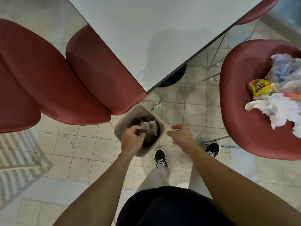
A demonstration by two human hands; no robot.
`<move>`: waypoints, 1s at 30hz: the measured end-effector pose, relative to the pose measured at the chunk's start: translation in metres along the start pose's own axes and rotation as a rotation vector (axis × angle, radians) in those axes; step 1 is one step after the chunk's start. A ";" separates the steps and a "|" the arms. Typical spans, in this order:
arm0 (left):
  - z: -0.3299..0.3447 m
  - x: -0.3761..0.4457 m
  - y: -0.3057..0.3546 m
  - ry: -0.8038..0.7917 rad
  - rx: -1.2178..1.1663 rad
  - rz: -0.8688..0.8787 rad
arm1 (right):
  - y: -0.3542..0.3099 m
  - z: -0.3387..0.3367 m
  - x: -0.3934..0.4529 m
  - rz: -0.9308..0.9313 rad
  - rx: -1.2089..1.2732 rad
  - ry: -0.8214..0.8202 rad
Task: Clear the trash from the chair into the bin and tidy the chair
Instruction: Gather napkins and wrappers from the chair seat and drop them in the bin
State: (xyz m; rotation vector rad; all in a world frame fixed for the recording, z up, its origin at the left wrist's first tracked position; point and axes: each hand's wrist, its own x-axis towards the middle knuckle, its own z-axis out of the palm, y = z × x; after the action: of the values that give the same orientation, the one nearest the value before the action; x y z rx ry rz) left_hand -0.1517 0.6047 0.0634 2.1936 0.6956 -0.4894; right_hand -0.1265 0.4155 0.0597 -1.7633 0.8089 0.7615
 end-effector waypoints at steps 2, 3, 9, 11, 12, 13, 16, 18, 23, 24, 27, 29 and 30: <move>0.010 0.000 0.014 -0.025 0.039 0.058 | 0.003 -0.017 0.002 0.003 0.007 0.010; 0.016 0.000 0.023 -0.043 0.058 0.085 | 0.005 -0.026 0.004 0.008 0.015 0.019; 0.072 0.002 0.088 -0.149 0.138 0.183 | 0.024 -0.102 0.015 0.043 0.082 0.104; 0.097 0.001 0.114 -0.202 0.153 0.201 | 0.033 -0.134 0.020 0.051 0.097 0.142; 0.110 0.000 0.124 -0.221 0.145 0.217 | 0.038 -0.149 0.023 0.053 0.095 0.157; 0.126 0.000 0.137 -0.244 0.141 0.234 | 0.043 -0.169 0.027 0.058 0.105 0.176; 0.163 -0.006 0.171 -0.326 0.169 0.264 | 0.056 -0.214 0.040 0.065 0.138 0.227; 0.195 -0.007 0.201 -0.374 0.220 0.315 | 0.065 -0.249 0.051 0.078 0.169 0.280; 0.277 -0.005 0.268 -0.401 0.299 0.366 | 0.087 -0.328 0.082 0.104 0.229 0.395; 0.291 -0.004 0.280 -0.403 0.298 0.366 | 0.091 -0.342 0.090 0.103 0.235 0.412; 0.338 0.004 0.309 -0.419 0.322 0.392 | 0.104 -0.379 0.117 0.103 0.267 0.469; 0.365 0.013 0.323 -0.420 0.356 0.407 | 0.110 -0.396 0.134 0.104 0.278 0.496; 0.381 0.020 0.328 -0.414 0.381 0.412 | 0.114 -0.405 0.145 0.107 0.278 0.502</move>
State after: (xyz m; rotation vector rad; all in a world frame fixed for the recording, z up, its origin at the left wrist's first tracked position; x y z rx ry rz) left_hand 0.0200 0.1372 -0.0047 2.3872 -0.0828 -0.8744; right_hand -0.0853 -0.0238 0.0018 -1.6828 1.2851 0.2492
